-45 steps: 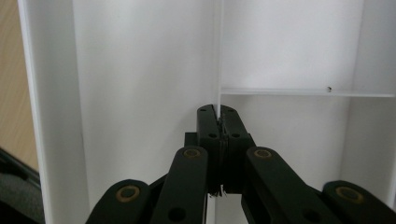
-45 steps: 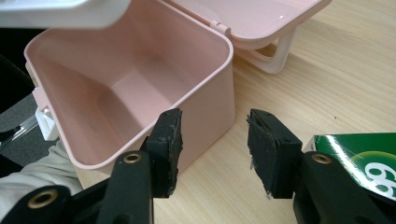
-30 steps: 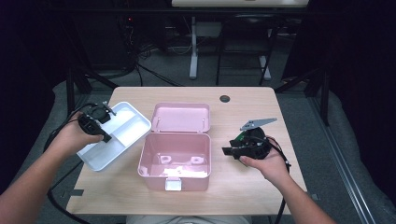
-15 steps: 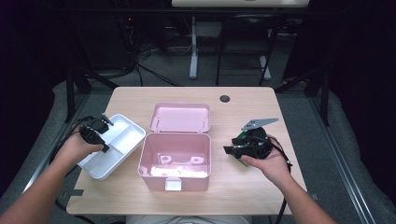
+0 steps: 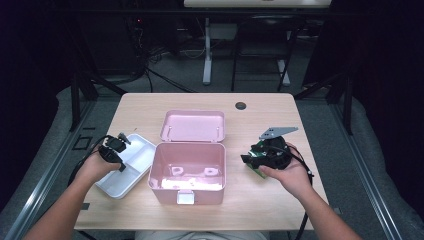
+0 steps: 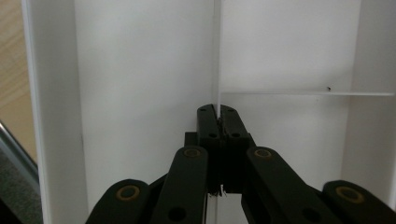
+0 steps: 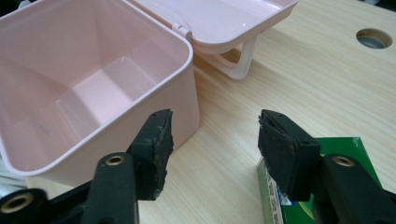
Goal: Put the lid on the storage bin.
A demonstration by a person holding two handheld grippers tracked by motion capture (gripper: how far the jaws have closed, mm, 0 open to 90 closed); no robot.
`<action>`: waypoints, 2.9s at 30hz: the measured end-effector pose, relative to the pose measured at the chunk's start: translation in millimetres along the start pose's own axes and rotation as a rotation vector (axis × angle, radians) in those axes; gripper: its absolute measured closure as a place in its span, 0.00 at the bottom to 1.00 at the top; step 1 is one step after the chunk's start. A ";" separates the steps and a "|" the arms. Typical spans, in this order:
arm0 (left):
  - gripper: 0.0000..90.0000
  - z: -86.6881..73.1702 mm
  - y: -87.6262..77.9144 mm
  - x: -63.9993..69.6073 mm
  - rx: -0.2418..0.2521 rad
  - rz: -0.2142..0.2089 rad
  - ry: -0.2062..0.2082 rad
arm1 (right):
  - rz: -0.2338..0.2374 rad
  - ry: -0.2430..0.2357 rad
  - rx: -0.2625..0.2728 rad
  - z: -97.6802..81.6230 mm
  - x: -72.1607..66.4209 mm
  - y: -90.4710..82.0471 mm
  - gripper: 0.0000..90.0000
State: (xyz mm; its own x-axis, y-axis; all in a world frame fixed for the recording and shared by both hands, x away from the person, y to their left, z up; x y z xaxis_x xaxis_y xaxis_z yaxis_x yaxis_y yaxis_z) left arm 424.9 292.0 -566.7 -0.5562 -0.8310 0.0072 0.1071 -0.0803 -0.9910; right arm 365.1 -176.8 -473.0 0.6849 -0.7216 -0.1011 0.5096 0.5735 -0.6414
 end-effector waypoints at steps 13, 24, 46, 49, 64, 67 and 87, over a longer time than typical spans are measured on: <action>0.91 -7.0 3.5 3.1 0.036 -0.007 -0.044 | -0.045 0.011 -0.090 5.2 11.6 3.4 0.51; 0.67 -11.8 -22.7 5.8 0.163 0.001 -0.066 | -0.094 -0.040 -0.276 17.4 26.9 15.8 0.34; 0.55 -24.3 -41.1 3.9 0.226 -0.010 -0.100 | -0.124 -0.050 -0.610 22.4 66.4 43.1 0.14; 0.52 -24.7 -42.4 3.3 0.246 -0.037 -0.115 | -0.119 -0.051 -0.639 20.4 71.4 47.2 0.13; 0.52 -26.7 -46.2 2.5 0.274 -0.073 -0.116 | -0.079 -0.007 -0.745 4.1 80.2 61.1 0.03; 0.52 -27.2 -46.3 1.9 0.278 -0.073 -0.122 | -0.073 -0.019 -0.774 0.7 78.5 62.8 0.03; 0.51 -27.3 -44.7 1.5 0.275 -0.070 -0.118 | -0.065 0.047 -0.779 -14.2 88.8 69.1 0.14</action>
State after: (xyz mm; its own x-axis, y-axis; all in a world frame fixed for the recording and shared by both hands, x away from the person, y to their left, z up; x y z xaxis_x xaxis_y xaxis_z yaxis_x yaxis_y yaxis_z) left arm 396.8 309.4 -526.0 -0.4724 -0.8751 0.1056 0.2996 -0.2721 -0.9144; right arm 453.7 -206.8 -537.1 0.6342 -0.7704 -0.0659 0.0238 0.1046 -0.9942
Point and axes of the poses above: each handheld gripper's, and its own axes: y roughly forward along the jaws, z roughly out of its top, x roughly to its right, the point moved 4 cm from there along y, roughly forward along the jaws
